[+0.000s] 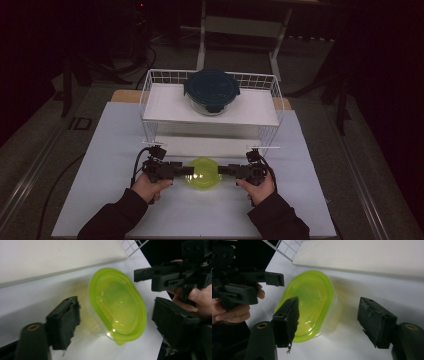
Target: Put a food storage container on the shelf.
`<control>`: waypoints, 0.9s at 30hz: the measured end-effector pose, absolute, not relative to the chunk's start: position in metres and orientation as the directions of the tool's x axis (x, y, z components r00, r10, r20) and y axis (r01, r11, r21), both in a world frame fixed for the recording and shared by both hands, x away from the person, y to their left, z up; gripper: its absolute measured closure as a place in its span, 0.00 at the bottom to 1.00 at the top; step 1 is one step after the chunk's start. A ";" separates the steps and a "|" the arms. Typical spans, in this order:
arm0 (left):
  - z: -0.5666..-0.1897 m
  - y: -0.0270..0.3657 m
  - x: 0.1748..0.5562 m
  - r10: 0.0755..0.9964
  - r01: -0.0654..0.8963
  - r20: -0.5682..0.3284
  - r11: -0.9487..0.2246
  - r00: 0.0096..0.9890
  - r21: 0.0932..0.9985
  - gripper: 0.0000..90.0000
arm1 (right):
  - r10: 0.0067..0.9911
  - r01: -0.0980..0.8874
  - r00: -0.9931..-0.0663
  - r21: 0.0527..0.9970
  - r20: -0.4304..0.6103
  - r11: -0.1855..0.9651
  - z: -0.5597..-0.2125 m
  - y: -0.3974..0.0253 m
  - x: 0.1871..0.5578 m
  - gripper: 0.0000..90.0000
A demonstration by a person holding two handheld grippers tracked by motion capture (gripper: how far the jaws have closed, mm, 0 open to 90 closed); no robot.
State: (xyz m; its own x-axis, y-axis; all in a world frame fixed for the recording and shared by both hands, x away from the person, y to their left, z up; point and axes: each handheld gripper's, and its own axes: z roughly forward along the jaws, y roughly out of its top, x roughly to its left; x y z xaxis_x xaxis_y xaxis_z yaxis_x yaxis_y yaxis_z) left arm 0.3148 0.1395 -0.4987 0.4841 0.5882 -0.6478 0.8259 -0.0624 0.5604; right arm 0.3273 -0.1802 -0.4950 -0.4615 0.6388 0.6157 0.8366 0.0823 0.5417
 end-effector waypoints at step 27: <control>-0.512 0.134 0.313 0.573 0.880 -0.700 -0.083 0.426 0.468 0.82 | 0.591 0.874 -0.442 0.474 0.675 0.112 -0.511 -0.172 0.322 0.82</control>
